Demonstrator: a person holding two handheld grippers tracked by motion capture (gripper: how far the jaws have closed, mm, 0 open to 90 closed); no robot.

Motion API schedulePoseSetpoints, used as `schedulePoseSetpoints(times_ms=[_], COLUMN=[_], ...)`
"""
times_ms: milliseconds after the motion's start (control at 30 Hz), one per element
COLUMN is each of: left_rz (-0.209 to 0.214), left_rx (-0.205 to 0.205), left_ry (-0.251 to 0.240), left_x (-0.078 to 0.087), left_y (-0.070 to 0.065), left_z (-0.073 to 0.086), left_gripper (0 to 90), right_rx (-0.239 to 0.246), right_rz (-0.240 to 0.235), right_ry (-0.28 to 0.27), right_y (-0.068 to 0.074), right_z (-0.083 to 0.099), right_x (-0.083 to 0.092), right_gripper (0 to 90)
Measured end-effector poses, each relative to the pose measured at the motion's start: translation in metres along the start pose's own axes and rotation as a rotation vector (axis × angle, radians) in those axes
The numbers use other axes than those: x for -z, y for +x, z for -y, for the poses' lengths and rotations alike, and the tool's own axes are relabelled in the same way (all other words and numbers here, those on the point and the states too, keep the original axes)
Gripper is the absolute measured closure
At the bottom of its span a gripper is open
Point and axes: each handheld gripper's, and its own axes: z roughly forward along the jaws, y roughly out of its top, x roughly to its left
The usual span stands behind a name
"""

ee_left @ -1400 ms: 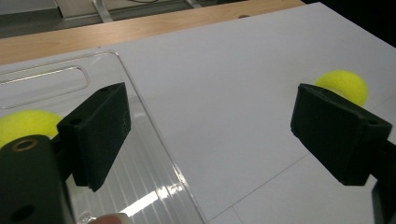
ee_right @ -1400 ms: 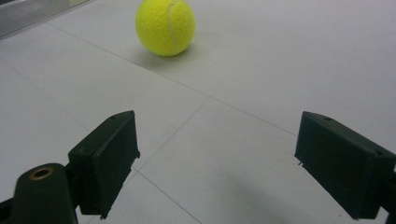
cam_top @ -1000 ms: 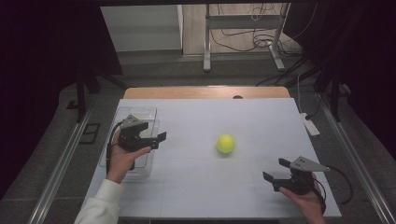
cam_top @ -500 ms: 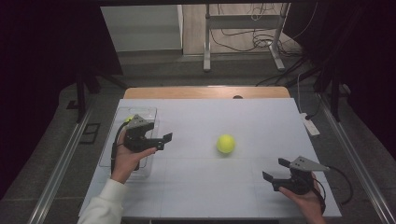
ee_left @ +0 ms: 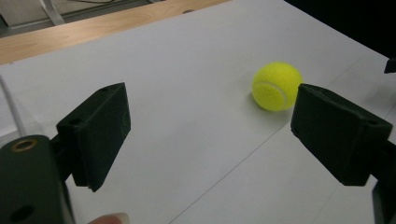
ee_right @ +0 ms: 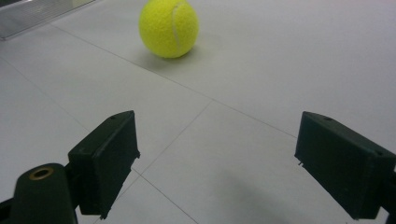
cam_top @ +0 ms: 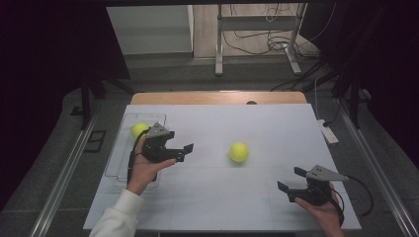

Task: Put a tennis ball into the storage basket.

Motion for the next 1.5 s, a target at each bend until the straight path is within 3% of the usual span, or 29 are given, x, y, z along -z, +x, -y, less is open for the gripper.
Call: schedulePoseSetpoints(times_ms=[467, 1500], left_rz=[0.037, 0.082], left_rx=[-0.023, -0.068], left_ry=[0.028, 0.093], left_x=[-0.021, -0.057], left_y=[-0.018, -0.042], left_z=[-0.006, -0.017], left_gripper=[13.0, 12.4], right_rx=[0.001, 0.005], right_rz=[-0.003, 0.0], right_ry=[-0.002, 0.003], right_y=[0.001, 0.001], right_z=[0.0, 0.0], right_x=[0.0, -0.001], right_gripper=[13.2, 13.2])
